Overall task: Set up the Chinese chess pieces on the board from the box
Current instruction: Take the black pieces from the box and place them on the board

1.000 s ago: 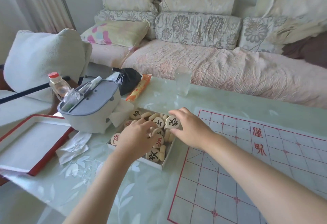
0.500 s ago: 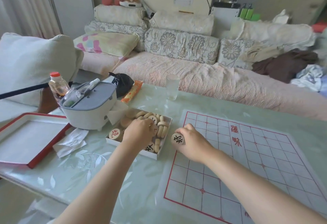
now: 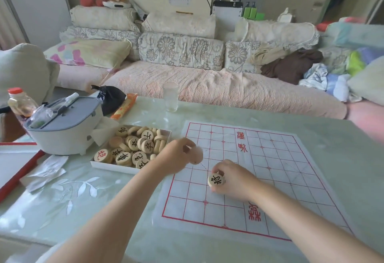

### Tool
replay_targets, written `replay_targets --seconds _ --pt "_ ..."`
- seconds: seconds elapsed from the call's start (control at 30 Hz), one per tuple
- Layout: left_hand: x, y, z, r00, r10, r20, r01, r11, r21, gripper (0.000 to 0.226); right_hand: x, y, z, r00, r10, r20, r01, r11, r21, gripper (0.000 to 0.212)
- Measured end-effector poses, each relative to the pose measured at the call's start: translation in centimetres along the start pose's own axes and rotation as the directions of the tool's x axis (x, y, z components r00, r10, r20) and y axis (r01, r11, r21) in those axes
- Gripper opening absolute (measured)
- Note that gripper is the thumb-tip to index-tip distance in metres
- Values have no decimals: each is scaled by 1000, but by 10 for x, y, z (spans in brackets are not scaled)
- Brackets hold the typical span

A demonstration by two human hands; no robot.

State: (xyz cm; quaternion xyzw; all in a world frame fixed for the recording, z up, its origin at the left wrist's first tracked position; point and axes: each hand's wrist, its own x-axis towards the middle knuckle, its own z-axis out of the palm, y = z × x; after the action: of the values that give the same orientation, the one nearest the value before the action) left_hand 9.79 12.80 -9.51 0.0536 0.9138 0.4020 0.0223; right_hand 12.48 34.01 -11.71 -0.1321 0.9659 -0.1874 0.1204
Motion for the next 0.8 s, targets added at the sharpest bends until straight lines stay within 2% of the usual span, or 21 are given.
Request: replay_targets --seconds 0.13,0.23,0.4,0.5,0.6,0.63,0.67,0.7,0.73,0.77,0.8 --pt "-2 9 21 996 -12 86 17 998 -57 19 -9 9 5 1000 15 -9 -15 1000 3 41" --pt "-5 20 32 990 -26 136 48 985 -163 26 -11 14 6 1000 13 -8 -13 1000 9 57" --pt "4 25 41 987 -87 136 123 951 -283 21 -8 11 1 979 -8 -205 68 957 284 68" --pt "6 26 38 984 -147 101 174 916 -360 17 2 5 -2 944 -31 -329 143 936 322 51" --pt "9 20 32 984 -156 81 175 904 -389 15 16 -1 -2 939 -48 -339 155 942 296 40" --pt "10 14 30 988 -136 67 150 931 -334 14 22 -3 -1 942 -51 -331 153 945 289 39" --pt "13 8 27 996 -84 37 89 979 -181 13 28 -4 -1 945 -53 -324 149 949 279 38" --pt "15 0 24 1000 -7 2 6 999 51 13 34 -3 -1 946 -50 -321 139 955 263 38" --pt "18 -8 22 997 75 -19 -67 960 271 15 40 -1 -3 947 -38 -320 119 964 239 36" --pt "21 -14 22 990 138 -20 -119 910 397 18 47 3 -5 948 -12 -318 83 974 210 36" --pt "23 -19 21 987 159 0 -143 890 433 22 53 9 -8 948 29 -316 29 984 178 39"
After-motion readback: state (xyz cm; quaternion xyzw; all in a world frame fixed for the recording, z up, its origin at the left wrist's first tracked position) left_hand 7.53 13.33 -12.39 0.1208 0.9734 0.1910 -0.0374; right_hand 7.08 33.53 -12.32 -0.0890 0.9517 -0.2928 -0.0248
